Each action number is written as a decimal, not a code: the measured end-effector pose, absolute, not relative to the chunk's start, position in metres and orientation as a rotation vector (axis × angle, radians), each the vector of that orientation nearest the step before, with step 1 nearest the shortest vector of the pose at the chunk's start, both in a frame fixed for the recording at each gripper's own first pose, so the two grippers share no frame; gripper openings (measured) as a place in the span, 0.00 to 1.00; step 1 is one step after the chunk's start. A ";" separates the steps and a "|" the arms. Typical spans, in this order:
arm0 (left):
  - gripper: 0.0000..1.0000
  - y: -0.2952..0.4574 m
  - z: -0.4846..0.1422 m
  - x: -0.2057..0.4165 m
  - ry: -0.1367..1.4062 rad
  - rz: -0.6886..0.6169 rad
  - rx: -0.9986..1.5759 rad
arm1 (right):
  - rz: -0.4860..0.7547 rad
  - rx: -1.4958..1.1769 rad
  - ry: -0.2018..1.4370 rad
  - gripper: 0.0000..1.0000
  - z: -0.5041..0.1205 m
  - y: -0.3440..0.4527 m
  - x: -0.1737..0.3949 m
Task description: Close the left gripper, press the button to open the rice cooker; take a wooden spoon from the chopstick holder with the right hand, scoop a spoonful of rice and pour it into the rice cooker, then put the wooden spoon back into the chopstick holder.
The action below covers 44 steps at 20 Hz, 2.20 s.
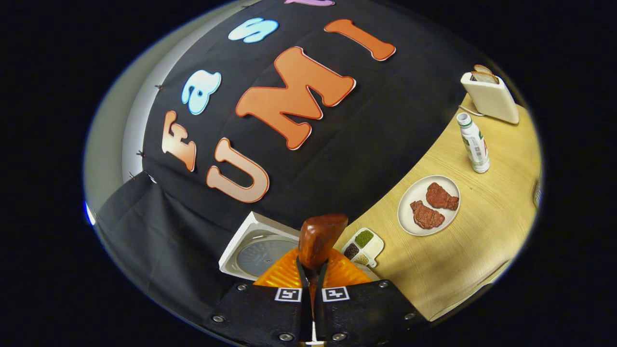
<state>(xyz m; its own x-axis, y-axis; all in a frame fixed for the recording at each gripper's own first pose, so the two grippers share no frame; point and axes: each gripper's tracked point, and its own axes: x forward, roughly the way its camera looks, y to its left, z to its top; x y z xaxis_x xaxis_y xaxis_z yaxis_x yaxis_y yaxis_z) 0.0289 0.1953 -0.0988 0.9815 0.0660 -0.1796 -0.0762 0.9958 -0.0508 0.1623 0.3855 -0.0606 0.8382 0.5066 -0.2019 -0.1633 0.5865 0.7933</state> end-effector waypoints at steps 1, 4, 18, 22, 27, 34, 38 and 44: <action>1.00 0.197 -0.101 0.030 0.184 0.076 -0.058 | 0.411 0.839 0.431 0.01 -0.059 0.393 0.166; 1.00 0.203 -0.104 0.032 0.192 0.090 -0.048 | 0.429 0.762 0.410 0.01 -0.056 0.415 0.176; 1.00 0.218 -0.108 0.034 0.194 0.114 -0.018 | 0.518 0.355 0.264 0.01 -0.044 0.478 0.178; 1.00 0.220 -0.110 0.033 0.195 0.118 -0.014 | 0.562 0.222 0.190 0.01 -0.036 0.490 0.170; 1.00 0.220 -0.112 0.032 0.200 0.118 -0.018 | 0.620 0.084 0.127 0.01 -0.031 0.508 0.157; 1.00 0.224 -0.112 0.027 0.199 0.125 -0.025 | 0.644 -0.016 0.087 0.01 -0.028 0.519 0.148; 1.00 0.224 -0.113 0.026 0.198 0.125 -0.025 | 0.662 -0.075 0.062 0.01 -0.027 0.526 0.147; 1.00 0.223 -0.113 0.023 0.197 0.123 -0.028 | 0.685 -0.158 0.027 0.01 -0.025 0.534 0.139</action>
